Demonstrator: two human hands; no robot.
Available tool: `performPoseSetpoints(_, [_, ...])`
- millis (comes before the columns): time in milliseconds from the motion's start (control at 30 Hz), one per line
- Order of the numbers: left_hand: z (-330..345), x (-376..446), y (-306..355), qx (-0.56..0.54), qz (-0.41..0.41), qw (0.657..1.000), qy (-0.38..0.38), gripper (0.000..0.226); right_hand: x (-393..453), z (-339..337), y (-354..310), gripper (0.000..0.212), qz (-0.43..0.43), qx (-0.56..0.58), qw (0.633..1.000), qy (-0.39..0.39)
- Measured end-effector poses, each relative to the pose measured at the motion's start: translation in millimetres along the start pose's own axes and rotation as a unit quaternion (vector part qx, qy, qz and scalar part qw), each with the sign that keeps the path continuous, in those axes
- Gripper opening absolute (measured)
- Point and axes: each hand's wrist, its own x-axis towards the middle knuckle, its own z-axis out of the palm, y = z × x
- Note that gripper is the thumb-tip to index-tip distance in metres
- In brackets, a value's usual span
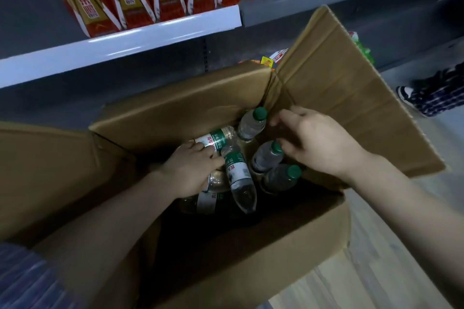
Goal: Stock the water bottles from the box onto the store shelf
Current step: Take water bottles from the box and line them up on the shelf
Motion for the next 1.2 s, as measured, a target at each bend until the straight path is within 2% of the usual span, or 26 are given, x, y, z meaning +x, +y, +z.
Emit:
performPoseSetpoints(200, [37.1, 37.1, 5.0, -0.009, 0.033, 0.999, -0.025, 0.061, 1.1, 18.2, 8.4, 0.038, -0.035, -0.006, 0.999, -0.012])
performPoseSetpoints(400, [67.7, 62.7, 14.7, -0.001, 0.048, 0.998, -0.038, 0.063, 5.5, 30.3, 15.6, 0.034, -0.052, -0.006, 0.999, -0.004])
performPoseSetpoints(733, [91.8, 93.7, 26.2, 0.011, 0.087, 0.995, -0.039, 0.064, 28.3, 41.1, 17.3, 0.039, -0.083, 0.021, 0.996, 0.014])
performPoseSetpoints(1000, [106.0, 112.6, 34.5, 0.012, 0.117, 0.993, -0.021, 0.062, 48.1, 50.7, 12.2, 0.033, -0.093, 0.02, 0.996, 0.002])
performPoseSetpoints(1200, [115.1, 122.1, 43.9, 0.045, 0.157, 0.986, -0.014, 0.051, 49.7, 56.8, 11.9, 0.033, -0.097, 0.024, 0.995, 0.009])
